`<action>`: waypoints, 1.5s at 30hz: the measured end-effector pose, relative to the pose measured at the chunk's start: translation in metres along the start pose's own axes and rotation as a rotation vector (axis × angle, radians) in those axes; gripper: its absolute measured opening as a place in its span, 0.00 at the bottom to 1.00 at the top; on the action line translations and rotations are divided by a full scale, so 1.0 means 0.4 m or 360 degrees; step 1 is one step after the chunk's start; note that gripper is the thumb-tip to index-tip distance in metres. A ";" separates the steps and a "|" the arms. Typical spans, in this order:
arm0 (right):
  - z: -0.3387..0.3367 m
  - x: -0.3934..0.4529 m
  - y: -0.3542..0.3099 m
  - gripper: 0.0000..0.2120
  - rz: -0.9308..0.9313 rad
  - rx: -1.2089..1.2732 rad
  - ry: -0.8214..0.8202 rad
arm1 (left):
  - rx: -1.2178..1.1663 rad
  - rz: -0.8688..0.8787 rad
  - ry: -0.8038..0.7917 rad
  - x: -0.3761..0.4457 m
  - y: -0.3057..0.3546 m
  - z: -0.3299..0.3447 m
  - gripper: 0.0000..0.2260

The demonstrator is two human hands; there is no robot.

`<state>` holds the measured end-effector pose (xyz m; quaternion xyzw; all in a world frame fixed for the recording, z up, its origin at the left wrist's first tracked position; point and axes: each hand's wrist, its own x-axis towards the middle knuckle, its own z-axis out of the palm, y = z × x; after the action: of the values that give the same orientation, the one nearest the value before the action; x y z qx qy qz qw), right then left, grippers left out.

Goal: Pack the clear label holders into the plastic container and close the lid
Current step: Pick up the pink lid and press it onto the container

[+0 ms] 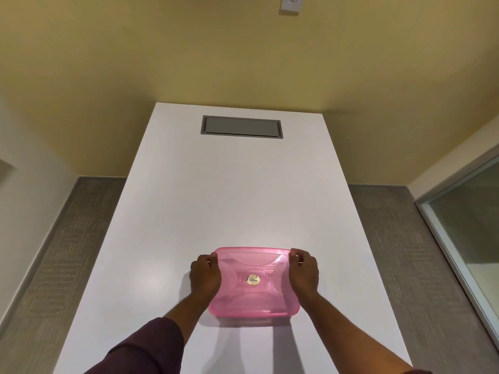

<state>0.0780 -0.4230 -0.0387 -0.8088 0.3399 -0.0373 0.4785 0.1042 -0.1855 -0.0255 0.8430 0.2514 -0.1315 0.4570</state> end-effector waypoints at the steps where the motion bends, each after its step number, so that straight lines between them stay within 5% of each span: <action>1: 0.003 0.001 0.002 0.04 -0.0011 -0.0012 0.0002 | 0.0024 -0.0013 0.0007 0.005 0.005 0.005 0.18; 11: 0.045 0.028 0.050 0.14 0.0051 -0.0249 0.0010 | -0.0034 0.0175 0.0068 0.039 0.000 0.037 0.14; 31: 0.087 -0.001 0.041 0.12 -0.0060 -0.0740 0.0265 | 0.0120 0.0335 0.0271 0.046 -0.053 0.065 0.13; 37: 0.059 -0.007 0.031 0.17 0.0010 -0.0622 0.0181 | 0.0333 0.0360 0.0317 0.036 -0.058 0.057 0.13; 45: 0.005 -0.027 0.021 0.28 0.0261 -0.0603 -0.0026 | 0.0328 0.0021 0.0141 -0.013 -0.092 0.033 0.21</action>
<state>0.0663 -0.4177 -0.0438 -0.8542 0.4016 0.0728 0.3221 0.0800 -0.1812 -0.0564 0.8922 0.2510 -0.1162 0.3572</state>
